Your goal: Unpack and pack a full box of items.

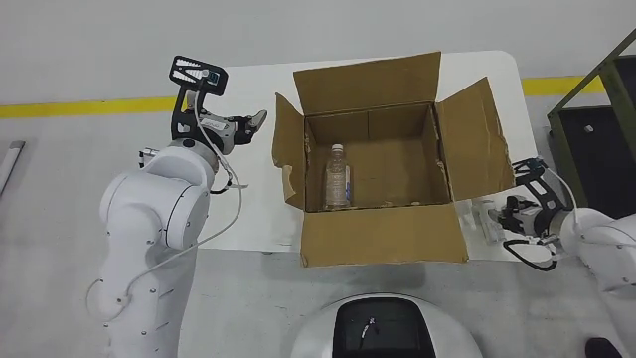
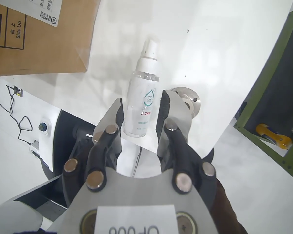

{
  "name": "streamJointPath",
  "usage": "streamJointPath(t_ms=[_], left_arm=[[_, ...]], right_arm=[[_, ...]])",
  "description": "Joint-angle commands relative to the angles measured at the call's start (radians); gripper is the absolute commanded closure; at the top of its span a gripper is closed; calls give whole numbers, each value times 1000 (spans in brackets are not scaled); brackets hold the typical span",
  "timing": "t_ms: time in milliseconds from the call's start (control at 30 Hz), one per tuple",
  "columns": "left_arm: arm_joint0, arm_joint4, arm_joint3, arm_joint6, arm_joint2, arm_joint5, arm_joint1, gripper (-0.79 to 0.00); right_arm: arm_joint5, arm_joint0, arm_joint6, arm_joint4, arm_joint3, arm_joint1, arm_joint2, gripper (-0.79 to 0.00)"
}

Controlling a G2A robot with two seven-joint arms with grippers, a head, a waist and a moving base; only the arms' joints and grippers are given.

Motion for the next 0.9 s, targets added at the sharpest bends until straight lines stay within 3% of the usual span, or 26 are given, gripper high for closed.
streamJointPath(t_ms=[0,467,867], left_arm=[[0,0,0,0,0,0,0,-785],[0,0,0,0,0,0,0,-785],[0,0,0,0,0,0,0,-785]], right_arm=[[-8,7,14,-5,0,2,-1,-785],[-1,4,-6,-8,1,2,1,-785],[118,86,65,-59,45,2,-96,-785]])
